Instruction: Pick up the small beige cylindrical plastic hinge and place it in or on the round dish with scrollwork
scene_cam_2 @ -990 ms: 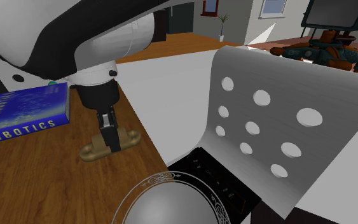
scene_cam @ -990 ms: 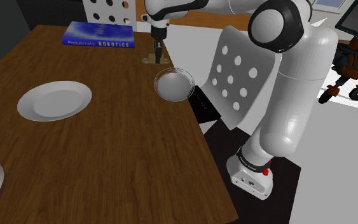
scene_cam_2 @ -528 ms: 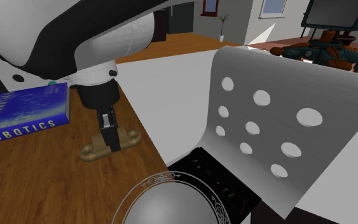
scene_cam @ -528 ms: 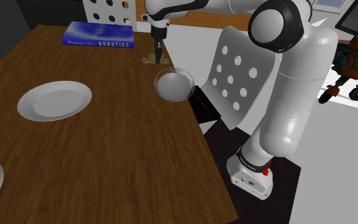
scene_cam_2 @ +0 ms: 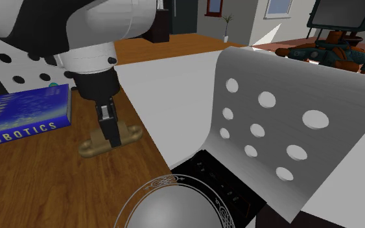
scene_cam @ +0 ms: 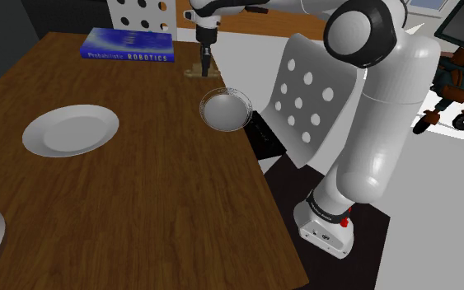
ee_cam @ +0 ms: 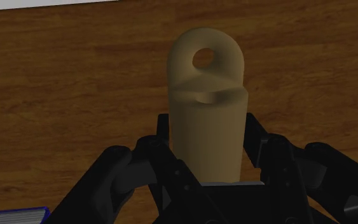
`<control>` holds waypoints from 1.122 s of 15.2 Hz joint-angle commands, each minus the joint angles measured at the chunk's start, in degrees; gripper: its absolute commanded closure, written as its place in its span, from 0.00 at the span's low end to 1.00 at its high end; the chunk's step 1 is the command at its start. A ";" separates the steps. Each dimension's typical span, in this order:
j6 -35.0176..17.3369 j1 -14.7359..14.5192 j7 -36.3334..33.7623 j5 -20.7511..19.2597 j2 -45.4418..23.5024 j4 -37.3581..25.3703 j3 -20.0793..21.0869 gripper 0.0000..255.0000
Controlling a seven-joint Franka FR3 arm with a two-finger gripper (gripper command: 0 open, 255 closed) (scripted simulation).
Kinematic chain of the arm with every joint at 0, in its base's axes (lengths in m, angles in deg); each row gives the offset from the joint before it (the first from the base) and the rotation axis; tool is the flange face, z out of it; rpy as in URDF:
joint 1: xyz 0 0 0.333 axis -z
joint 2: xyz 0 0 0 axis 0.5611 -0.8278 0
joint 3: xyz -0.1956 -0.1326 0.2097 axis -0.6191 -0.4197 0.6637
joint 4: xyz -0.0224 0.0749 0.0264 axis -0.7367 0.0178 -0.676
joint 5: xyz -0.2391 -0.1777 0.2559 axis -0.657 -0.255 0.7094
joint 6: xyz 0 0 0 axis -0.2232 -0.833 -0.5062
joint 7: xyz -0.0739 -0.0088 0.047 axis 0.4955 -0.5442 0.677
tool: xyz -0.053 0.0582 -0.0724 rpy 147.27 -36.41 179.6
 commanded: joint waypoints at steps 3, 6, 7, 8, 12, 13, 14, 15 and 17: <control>3.25 0.07 -0.07 -0.05 0.03 -3.22 -0.04 1.00; 5.56 0.13 -0.11 -0.07 0.03 -5.52 -0.07 1.00; 6.34 0.16 -0.12 -0.07 0.01 -6.33 -0.08 1.00; 7.13 0.18 -0.13 -0.07 -0.04 -7.16 -0.09 1.00; 10.36 0.31 -0.16 -0.02 -0.37 -10.73 -0.12 1.00; 11.19 0.35 -0.16 0.00 -0.50 -11.69 -0.13 1.00; 12.03 0.39 -0.17 0.02 -0.65 -12.67 -0.14 1.00; 12.88 0.43 -0.17 0.05 -0.81 -13.69 -0.15 1.00; 14.60 0.53 -0.16 0.11 -1.21 -15.80 -0.17 1.00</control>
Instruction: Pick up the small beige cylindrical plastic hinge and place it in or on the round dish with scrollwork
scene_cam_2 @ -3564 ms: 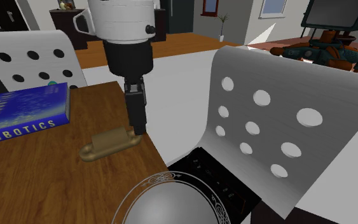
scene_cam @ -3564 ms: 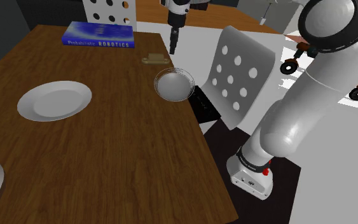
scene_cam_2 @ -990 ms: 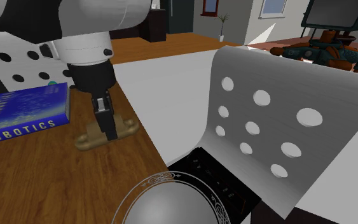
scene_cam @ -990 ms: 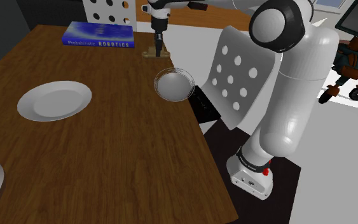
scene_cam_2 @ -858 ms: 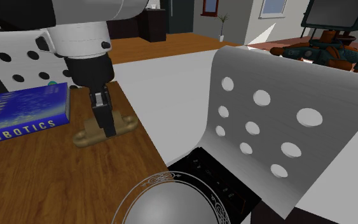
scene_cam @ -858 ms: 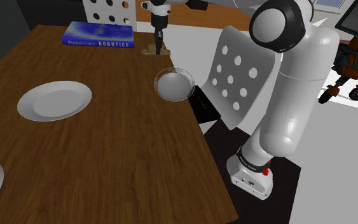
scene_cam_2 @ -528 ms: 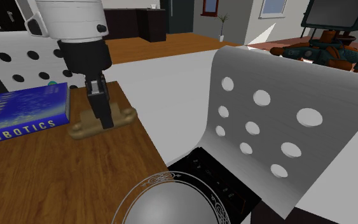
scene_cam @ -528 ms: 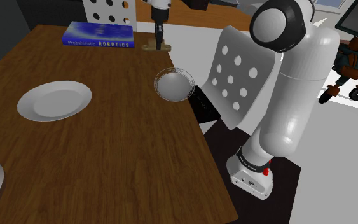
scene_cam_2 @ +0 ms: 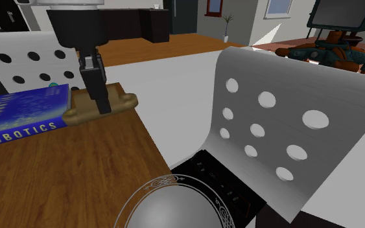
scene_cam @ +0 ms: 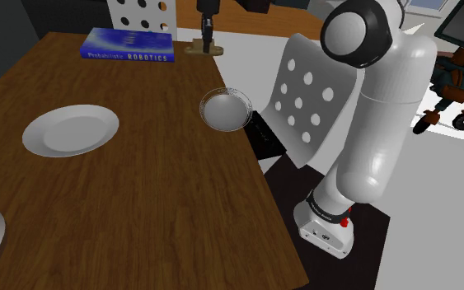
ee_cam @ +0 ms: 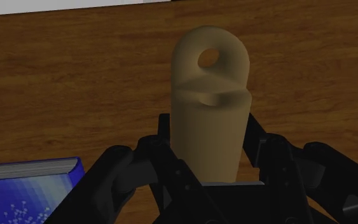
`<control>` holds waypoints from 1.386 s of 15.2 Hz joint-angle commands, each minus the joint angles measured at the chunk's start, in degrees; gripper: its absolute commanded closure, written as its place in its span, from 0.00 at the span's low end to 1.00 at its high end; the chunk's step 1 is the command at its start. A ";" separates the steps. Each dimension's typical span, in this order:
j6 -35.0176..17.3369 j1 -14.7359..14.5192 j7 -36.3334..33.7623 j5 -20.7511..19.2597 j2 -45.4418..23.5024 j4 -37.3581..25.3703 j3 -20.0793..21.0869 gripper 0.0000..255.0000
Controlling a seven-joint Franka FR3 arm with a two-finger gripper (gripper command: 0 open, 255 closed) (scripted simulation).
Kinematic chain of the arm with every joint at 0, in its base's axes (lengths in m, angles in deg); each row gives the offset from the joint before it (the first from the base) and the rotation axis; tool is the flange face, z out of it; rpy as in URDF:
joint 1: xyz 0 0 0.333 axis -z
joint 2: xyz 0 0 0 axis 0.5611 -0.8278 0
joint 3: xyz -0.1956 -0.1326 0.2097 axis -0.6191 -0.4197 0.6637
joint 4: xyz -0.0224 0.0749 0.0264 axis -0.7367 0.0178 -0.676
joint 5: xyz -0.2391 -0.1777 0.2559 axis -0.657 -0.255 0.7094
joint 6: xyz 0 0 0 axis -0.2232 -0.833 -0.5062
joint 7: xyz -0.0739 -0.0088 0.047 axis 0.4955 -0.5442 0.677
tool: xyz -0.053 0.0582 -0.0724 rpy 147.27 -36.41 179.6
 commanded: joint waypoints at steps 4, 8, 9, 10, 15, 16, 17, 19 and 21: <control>-3.00 -2.42 -2.84 -1.81 10.20 13.04 0.77 1.00; -5.13 -4.14 -6.01 -3.22 19.34 24.18 2.13 1.00; -5.47 -4.50 -6.84 -3.48 21.51 26.66 2.54 1.00; -5.73 -4.83 -7.66 -3.71 23.63 29.03 2.98 1.00; -6.08 -6.25 -11.85 -4.18 33.82 39.55 5.52 1.00; -5.98 -6.51 -12.68 -4.14 35.79 41.42 6.09 1.00; -5.82 -6.77 -13.52 -4.06 37.74 43.21 6.68 1.00; -5.41 -7.25 -15.05 -3.78 41.24 46.29 7.79 1.00; -6.93 -7.22 -15.04 -3.78 41.34 47.93 7.80 1.00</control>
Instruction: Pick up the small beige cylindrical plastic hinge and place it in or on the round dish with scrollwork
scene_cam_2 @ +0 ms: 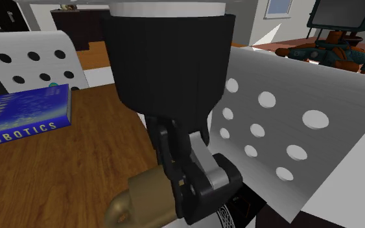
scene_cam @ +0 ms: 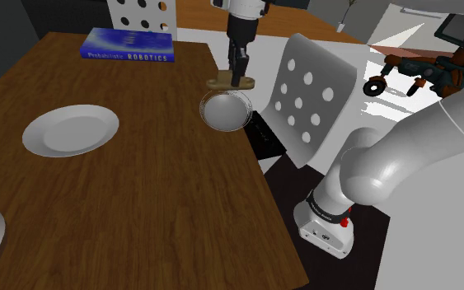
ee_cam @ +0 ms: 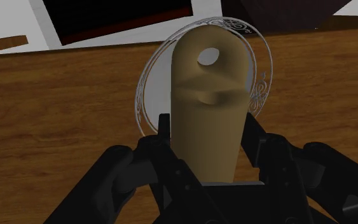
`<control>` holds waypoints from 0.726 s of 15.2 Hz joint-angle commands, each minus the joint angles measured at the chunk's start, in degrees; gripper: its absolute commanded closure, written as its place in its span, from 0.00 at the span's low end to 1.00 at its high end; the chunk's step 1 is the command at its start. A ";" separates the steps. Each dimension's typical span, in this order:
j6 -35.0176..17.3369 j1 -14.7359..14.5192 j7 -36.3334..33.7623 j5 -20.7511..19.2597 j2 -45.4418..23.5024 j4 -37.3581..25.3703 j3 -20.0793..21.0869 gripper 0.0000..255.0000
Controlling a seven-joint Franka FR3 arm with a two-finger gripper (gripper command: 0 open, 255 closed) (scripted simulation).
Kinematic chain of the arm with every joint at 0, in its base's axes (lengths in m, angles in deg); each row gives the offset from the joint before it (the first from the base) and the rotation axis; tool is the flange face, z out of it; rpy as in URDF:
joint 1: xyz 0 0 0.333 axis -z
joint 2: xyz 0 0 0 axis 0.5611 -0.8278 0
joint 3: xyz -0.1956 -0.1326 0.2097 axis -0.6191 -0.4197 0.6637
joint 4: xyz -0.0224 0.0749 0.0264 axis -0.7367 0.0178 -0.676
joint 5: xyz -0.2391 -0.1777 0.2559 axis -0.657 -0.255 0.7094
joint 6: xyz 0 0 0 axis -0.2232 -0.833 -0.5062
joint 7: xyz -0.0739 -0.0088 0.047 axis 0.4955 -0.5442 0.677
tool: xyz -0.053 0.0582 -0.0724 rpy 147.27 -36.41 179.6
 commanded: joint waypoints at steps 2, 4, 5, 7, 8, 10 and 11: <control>-2.18 -0.08 -0.32 0.04 0.63 2.81 0.20 1.00; -3.72 -0.07 -0.31 0.03 0.64 4.35 0.19 1.00; -4.49 -0.07 -0.31 0.02 0.62 5.11 0.18 1.00; -6.04 -0.06 -0.30 0.02 0.55 6.59 0.16 1.00; -6.82 -0.06 -0.30 0.01 0.50 7.32 0.15 1.00; -8.39 -0.05 -0.29 0.01 0.35 8.73 0.13 1.00; -9.17 -0.05 -0.28 0.00 0.25 9.43 0.12 1.00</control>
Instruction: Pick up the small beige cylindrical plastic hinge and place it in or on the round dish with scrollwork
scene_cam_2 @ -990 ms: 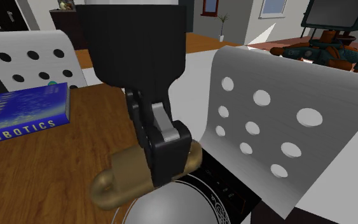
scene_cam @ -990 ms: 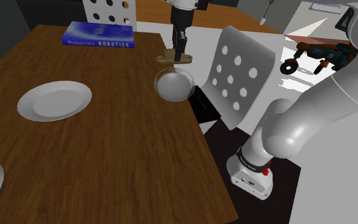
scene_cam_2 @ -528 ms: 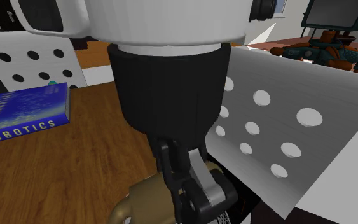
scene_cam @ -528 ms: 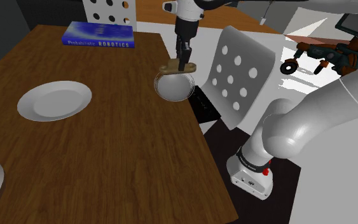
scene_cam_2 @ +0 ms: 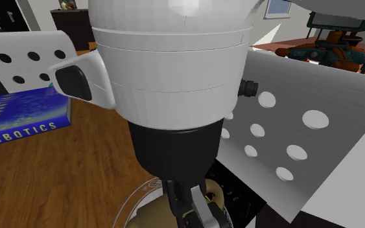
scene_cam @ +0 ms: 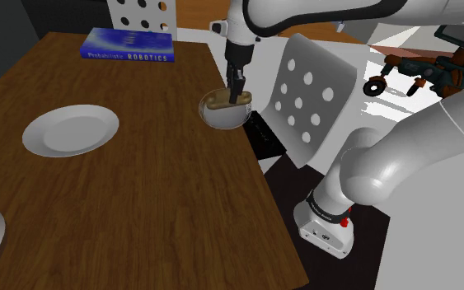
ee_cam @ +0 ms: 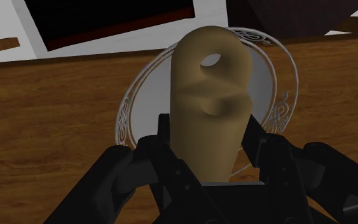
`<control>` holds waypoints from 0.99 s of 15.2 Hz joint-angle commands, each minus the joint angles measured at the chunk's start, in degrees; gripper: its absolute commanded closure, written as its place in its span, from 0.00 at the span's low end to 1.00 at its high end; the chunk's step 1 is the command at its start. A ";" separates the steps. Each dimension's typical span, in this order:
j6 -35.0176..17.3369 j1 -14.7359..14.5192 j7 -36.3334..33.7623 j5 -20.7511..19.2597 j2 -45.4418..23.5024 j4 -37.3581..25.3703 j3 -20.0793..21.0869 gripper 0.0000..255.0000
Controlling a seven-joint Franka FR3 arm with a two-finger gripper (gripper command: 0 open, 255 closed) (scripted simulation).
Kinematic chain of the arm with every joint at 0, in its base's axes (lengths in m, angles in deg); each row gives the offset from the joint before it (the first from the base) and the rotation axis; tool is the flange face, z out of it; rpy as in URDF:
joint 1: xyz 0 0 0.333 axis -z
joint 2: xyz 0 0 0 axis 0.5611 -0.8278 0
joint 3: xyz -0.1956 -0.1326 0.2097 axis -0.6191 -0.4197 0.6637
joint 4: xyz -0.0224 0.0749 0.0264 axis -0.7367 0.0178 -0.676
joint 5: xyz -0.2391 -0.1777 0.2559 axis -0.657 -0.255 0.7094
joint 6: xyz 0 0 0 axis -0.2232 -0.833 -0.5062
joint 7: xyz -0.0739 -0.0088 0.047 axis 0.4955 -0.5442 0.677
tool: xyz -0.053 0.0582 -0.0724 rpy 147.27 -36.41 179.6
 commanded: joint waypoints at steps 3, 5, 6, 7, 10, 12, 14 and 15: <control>-1.49 -0.10 -0.20 0.07 -0.19 1.30 0.13 1.00; -1.49 -0.11 -0.21 0.06 -0.19 1.30 0.12 1.00; -1.49 -0.12 -0.21 0.06 -0.19 1.30 0.11 1.00; -1.49 -0.13 -0.21 0.05 -0.19 1.30 0.11 1.00; -1.47 -0.15 -0.23 0.06 -0.23 1.23 0.10 0.00; -1.50 -0.13 -0.21 0.04 -0.07 1.43 0.09 0.00; -1.52 -0.13 -0.20 0.04 -0.09 1.42 0.08 0.00; -1.49 -0.14 -0.22 0.05 -0.19 1.30 0.09 0.00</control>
